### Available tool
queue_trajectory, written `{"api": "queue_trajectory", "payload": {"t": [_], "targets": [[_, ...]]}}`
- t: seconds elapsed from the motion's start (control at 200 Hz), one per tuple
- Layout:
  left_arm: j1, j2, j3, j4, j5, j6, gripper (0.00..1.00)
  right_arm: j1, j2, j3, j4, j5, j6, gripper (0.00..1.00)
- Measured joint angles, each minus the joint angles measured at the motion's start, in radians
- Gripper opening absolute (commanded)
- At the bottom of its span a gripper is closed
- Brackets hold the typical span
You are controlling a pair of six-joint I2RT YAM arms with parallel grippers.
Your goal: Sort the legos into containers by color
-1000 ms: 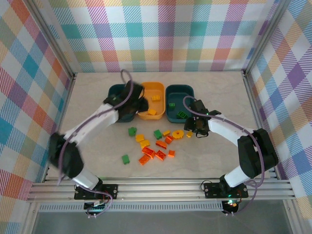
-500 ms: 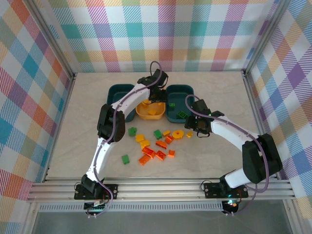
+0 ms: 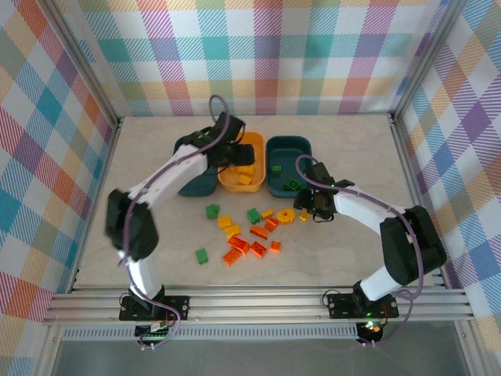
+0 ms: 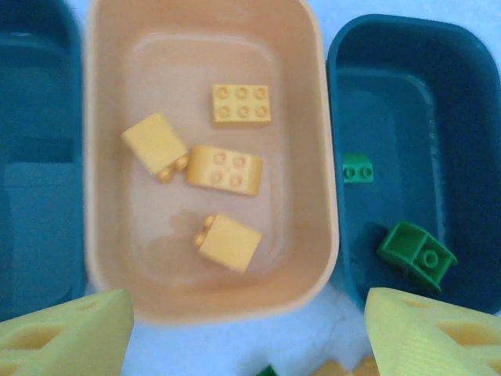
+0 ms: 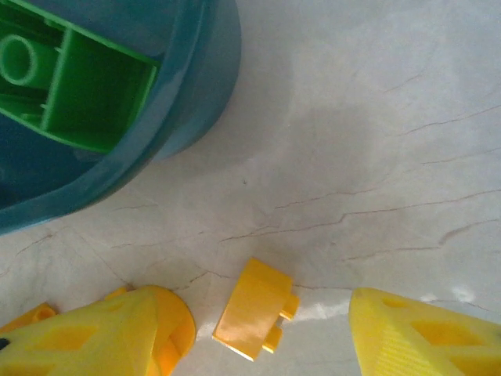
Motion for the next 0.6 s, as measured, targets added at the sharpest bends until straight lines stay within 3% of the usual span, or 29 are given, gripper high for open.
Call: {"api": "queue_trajectory", "payload": {"t": [0.165,0.28,0.39,0.6], "targets": [[0.000,-0.277,-0.394,0.096,-0.047,-0.097,0.79,-0.003,0.079,0.011,0.027,-0.030,0.017,0.58],[0.000,-0.392,-0.586,0.090,-0.071,-0.144,0.81,-0.003,0.096,0.014,0.032,-0.032,0.021,0.45],[0.000,-0.491,-0.666,0.062,-0.094,-0.161,0.83,-0.004,0.098,0.014,0.021,-0.024,0.018,0.33],[0.001,-0.628,-0.700,0.044,-0.140,-0.174,0.85,0.009,0.092,0.013,0.017,-0.021,0.019,0.22]]}}
